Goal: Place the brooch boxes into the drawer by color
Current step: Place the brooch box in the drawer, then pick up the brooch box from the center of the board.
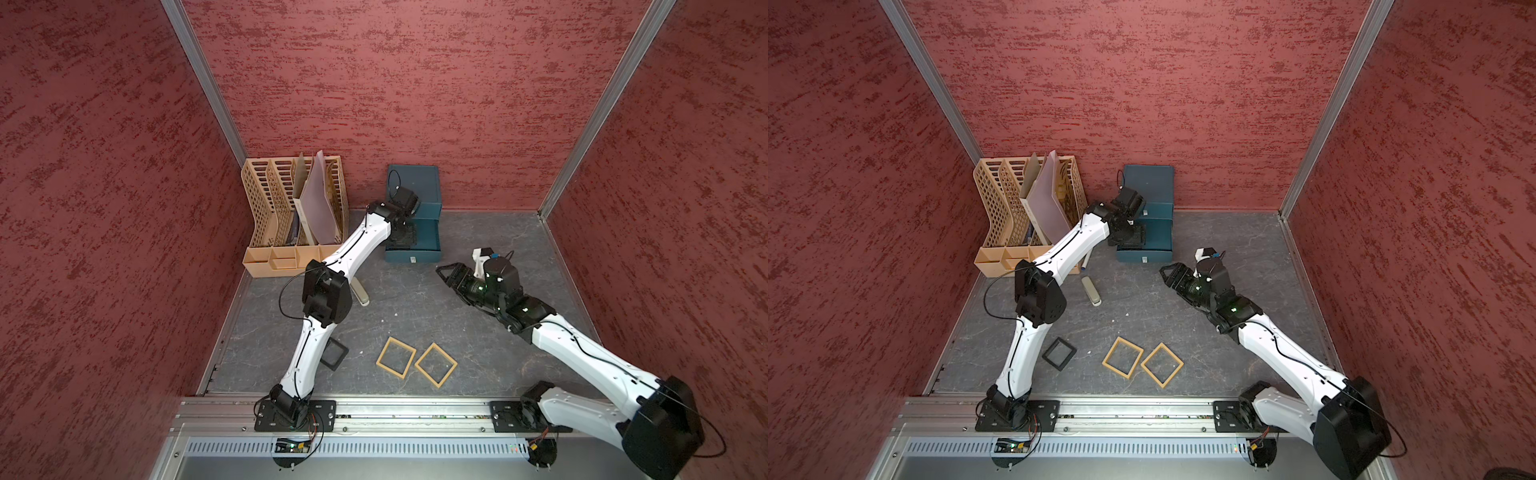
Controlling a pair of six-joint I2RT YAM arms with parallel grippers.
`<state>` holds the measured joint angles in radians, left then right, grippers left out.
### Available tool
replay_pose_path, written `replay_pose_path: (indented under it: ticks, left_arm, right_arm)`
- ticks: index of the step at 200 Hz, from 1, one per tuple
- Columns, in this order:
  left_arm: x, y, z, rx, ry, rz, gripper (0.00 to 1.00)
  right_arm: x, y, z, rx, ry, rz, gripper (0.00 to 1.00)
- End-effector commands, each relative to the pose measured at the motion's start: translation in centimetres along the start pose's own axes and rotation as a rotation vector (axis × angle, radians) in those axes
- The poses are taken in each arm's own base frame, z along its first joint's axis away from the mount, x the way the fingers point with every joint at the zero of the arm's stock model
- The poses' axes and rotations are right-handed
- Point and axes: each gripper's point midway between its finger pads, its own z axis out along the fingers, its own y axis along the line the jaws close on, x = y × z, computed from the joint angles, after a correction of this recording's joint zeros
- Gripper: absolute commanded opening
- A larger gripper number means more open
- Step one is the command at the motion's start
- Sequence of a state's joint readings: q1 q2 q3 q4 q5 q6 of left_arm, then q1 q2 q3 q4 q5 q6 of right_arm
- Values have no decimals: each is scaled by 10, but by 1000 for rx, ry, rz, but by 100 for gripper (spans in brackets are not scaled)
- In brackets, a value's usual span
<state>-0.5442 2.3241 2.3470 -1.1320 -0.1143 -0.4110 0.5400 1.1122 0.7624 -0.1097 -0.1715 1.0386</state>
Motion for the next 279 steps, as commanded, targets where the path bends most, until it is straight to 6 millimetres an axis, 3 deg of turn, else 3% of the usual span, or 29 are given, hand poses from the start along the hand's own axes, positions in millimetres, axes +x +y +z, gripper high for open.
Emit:
replay_pose_path:
  ticks: [1, 37, 68, 93, 108, 121, 136, 158, 180, 212, 253, 279]
  left_arm:
    - [-2, 2, 2, -16, -5, -9, 66]
    - [-6, -5, -8, -5, -32, 0, 86]
    - [-16, -12, -25, 16, -78, 2, 95]
    - [-28, -12, -54, 22, -142, -36, 97]
    - [-31, 5, -83, -27, -186, -134, 97]
    - [-22, 23, -109, -63, -206, -243, 98]
    - [2, 39, -135, -67, -228, -357, 98]
    - [68, 68, -148, -69, -181, -519, 98]
    - [146, 107, -144, -139, -83, -628, 98]
    - [228, 164, -153, -304, 3, -732, 100]
    - [315, 178, -123, -317, 178, -903, 100]
    - [332, 180, -109, -267, 168, -1016, 100]
  right_arm:
    - [-4, 4, -4, -7, -25, -17, 76]
    - [-4, 4, -4, -7, -27, -14, 76]
    - [-3, 5, -4, -10, -24, -13, 76]
    - [-5, 6, -5, -11, -29, -14, 76]
    - [-5, 6, -6, -12, -31, -16, 76]
    - [-5, 7, -7, -11, -33, -18, 77]
    - [-5, 7, -7, -11, -32, -19, 77]
    - [-4, 7, -4, -10, -23, -23, 77]
    - [-3, 6, -1, -14, -14, -19, 77]
    - [-3, 9, -1, -23, -11, -19, 77]
    - [-3, 9, -2, -28, -16, -18, 77]
    - [-3, 8, -3, -23, -18, -20, 77]
